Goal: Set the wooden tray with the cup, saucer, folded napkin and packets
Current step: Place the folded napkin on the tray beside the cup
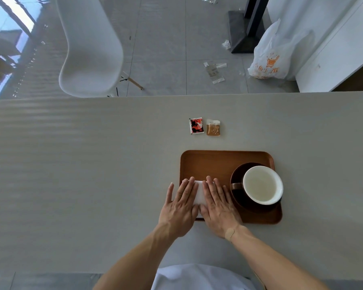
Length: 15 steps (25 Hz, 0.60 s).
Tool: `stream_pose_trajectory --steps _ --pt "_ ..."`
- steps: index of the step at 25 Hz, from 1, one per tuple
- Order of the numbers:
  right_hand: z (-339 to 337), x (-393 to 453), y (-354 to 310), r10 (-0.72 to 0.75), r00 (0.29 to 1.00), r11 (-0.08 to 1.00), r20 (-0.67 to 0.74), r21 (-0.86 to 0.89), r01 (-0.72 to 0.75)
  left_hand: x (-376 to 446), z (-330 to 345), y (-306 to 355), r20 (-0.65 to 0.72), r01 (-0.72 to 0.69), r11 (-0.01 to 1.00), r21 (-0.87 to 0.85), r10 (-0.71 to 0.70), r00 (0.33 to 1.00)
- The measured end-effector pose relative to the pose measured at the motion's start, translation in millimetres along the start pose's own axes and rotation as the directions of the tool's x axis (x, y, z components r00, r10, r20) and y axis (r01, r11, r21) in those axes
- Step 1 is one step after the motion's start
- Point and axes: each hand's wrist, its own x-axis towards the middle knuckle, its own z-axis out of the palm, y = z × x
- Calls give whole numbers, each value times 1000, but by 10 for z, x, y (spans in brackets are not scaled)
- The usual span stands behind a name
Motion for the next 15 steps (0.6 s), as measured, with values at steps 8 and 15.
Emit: stream_pose_trajectory --steps 8,15 --pt "-30 -269 -75 6 1000 996 -24 85 -4 -149 -55 -147 -28 -47 999 5 47 999" --pt "70 -649 -205 73 997 997 32 28 -74 -502 52 -358 37 -177 984 21 176 984"
